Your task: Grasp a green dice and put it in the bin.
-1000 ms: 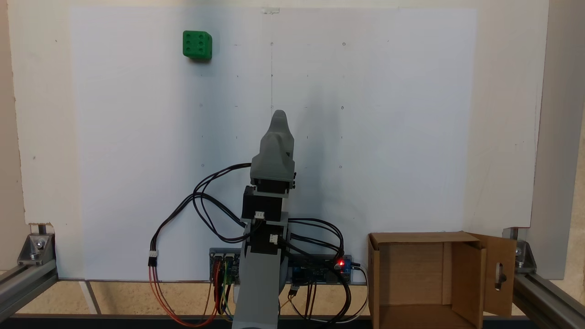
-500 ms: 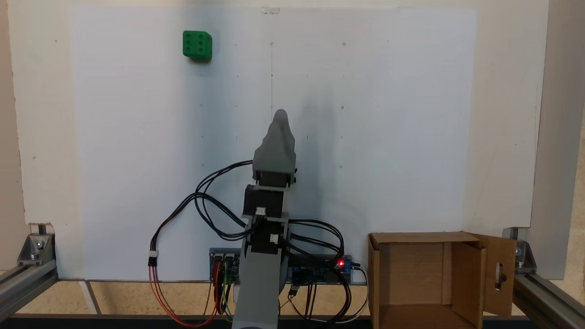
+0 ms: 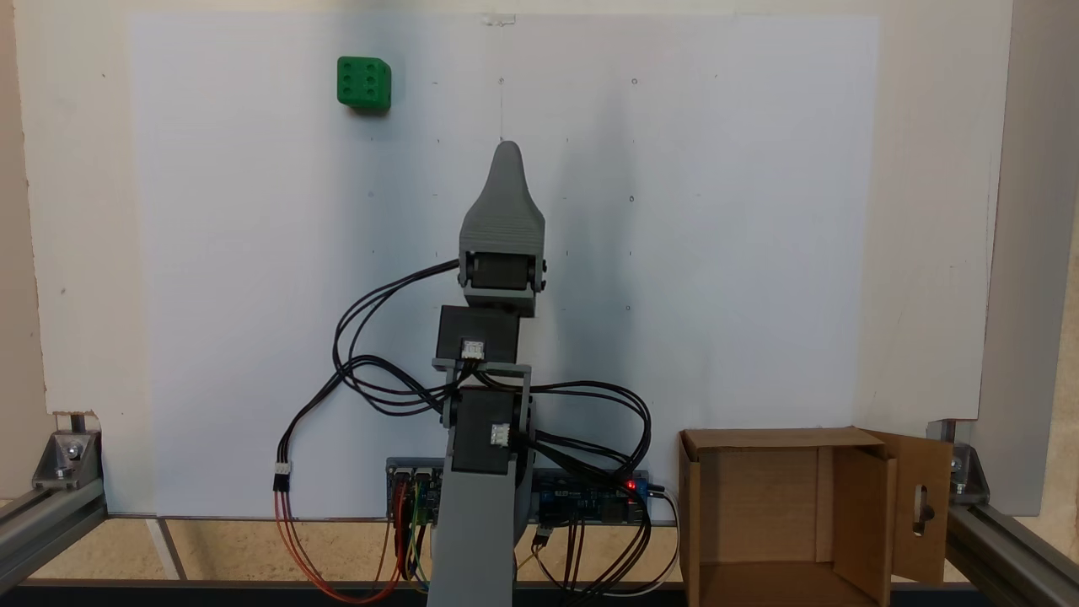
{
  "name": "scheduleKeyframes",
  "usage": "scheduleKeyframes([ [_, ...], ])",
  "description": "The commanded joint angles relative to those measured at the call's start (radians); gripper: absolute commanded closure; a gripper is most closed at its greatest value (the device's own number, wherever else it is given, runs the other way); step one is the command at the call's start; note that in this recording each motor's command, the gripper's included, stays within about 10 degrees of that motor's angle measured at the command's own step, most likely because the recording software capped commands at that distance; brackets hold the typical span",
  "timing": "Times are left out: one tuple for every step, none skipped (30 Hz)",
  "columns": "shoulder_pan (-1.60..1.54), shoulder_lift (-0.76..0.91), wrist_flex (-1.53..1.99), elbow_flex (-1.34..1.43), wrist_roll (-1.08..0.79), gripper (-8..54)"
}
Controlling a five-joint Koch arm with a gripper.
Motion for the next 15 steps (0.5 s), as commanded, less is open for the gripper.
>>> scheduleKeyframes([
  [-0.012,0.104,0.159,-0.135,0.069,2.5],
  [-0.015,0.104,0.228,-0.179,0.075,2.5],
  [-0.018,0.101,0.296,-0.219,0.08,2.5],
  [-0.026,0.095,0.363,-0.25,0.081,2.5],
  [-0.04,0.092,0.426,-0.273,0.08,2.5],
  [-0.061,0.091,0.492,-0.291,0.08,2.5],
  [-0.08,0.091,0.556,-0.308,0.08,2.5],
  [-0.095,0.08,0.622,-0.33,0.08,2.5],
  [-0.107,0.057,0.687,-0.364,0.08,2.5],
  [-0.124,0.021,0.754,-0.407,0.081,2.5],
  [-0.138,-0.012,0.82,-0.457,0.084,2.5],
  [-0.144,-0.057,0.885,-0.504,0.098,2.5],
  [-0.146,-0.101,0.945,-0.556,0.11,2.5],
  [-0.147,-0.14,1.012,-0.63,0.126,2.5],
  [-0.155,-0.178,1.073,-0.696,0.14,2.5],
])
